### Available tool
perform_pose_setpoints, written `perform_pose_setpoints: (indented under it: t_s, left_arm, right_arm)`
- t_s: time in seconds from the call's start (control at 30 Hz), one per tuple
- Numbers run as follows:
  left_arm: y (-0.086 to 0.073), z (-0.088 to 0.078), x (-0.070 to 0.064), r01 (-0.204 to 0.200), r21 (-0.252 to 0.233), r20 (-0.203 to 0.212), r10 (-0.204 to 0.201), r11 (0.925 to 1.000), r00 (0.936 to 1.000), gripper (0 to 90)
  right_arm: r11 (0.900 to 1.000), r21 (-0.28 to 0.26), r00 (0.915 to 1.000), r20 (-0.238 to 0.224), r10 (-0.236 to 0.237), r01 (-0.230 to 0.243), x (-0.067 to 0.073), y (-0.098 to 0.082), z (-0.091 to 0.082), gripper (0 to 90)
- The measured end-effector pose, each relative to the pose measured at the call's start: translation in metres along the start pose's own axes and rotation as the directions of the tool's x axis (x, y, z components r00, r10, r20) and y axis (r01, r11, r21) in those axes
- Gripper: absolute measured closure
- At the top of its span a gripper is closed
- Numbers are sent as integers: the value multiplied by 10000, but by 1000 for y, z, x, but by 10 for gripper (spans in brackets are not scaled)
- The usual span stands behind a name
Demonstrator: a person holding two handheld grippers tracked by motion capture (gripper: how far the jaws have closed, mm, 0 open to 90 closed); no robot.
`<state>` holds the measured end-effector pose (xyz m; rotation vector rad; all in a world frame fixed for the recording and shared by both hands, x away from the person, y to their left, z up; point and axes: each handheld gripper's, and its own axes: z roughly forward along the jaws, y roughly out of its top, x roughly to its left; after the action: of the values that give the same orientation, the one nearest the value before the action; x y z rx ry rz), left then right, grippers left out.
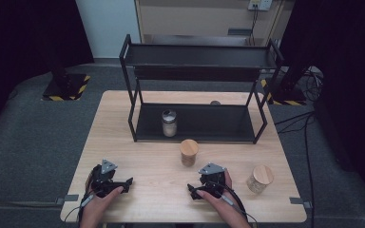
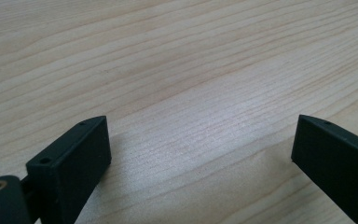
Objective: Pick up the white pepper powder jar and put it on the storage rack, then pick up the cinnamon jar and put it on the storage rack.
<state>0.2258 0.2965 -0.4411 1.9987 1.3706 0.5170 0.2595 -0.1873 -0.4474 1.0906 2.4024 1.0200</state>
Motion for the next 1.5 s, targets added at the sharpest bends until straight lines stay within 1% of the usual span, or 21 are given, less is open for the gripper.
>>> perform_pose_setpoints:
  t_s: [0.03, 0.1, 0.13, 0.3, 0.43, 0.53, 0.6, 0.63, 0.7, 0.77, 0.83, 0.97, 1.1, 1.23, 1.3, 1.5]
  left_arm:
    - [-1, 1, 0, -42, -33, -29, 42, 10000, 10000, 28]
    - [-3, 3, -4, -391, -73, -234, 390, 9992, 9990, 15]
    - [-2, 3, -4, -410, -49, -241, 409, 9991, 9989, 2]
    - [-2, 4, -4, -400, -47, -240, 399, 9992, 9989, 0]
    - [-1, 5, -4, -320, -31, -248, 319, 9995, 9992, 0]
    - [0, 6, -5, -308, -31, -266, 307, 9995, 9992, 0]
    - [0, 6, -4, -331, -30, -239, 330, 9994, 9992, 0]
    - [0, 6, -4, -332, -34, -240, 331, 9994, 9992, 0]
    - [0, 6, -4, -338, -31, -246, 337, 9994, 9991, 0]
    - [0, 6, -4, -334, -32, -244, 333, 9994, 9991, 0]
    - [0, 6, -4, -336, -32, -247, 335, 9994, 9991, 0]
    - [0, 6, -5, -326, -33, -260, 325, 9995, 9991, 0]
    - [0, 6, -4, -302, -48, -232, 301, 9995, 9993, 0]
    - [0, 6, -4, -316, -37, -247, 315, 9995, 9992, 0]
    - [0, 6, -4, -320, -37, -255, 319, 9995, 9992, 0]
    - [0, 6, -4, -319, -38, -260, 317, 9995, 9992, 0]
  right_arm:
    - [10000, 2, 10000, 5, 12, -12, 0, 0, 0, 5]
    - [10000, 2, 10000, 6, 12, -12, 0, 0, 0, 5]
    - [10000, 2, 10000, 5, 12, -12, 0, 0, 0, 5]
    - [10000, -9, 10000, -13, 5, -5, 0, -1, -1, 5]
    - [10000, -14, 10000, -68, 29, -29, -1, -1, -1, 8]
    - [10000, -5, 9999, -156, -66, 66, -4, -2, -3, 19]
    - [9999, -32, 9995, -276, 160, -161, -8, -3, -6, 37]
    - [9998, -49, 9993, -302, 200, -201, -10, -4, -7, 36]
    - [9991, -144, 9988, -281, 389, -393, -12, -6, -9, 35]
    - [9990, -157, 9986, -309, 419, -424, -13, -6, -11, 36]
    - [9990, -171, 9989, -239, 399, -403, -13, -5, -13, 35]
    - [9986, -209, 9984, -318, 476, -483, -12, -2, -16, 37]
    - [9996, -138, 9995, -225, 223, -227, -10, 5, -19, 36]
    - [9996, -139, 9996, -122, 236, -237, -12, 9, -21, 37]
    - [9992, -144, 9993, -116, 360, -362, -14, 12, -22, 37]
    - [9992, -210, 9994, -78, 333, -334, -14, 18, -23, 38]
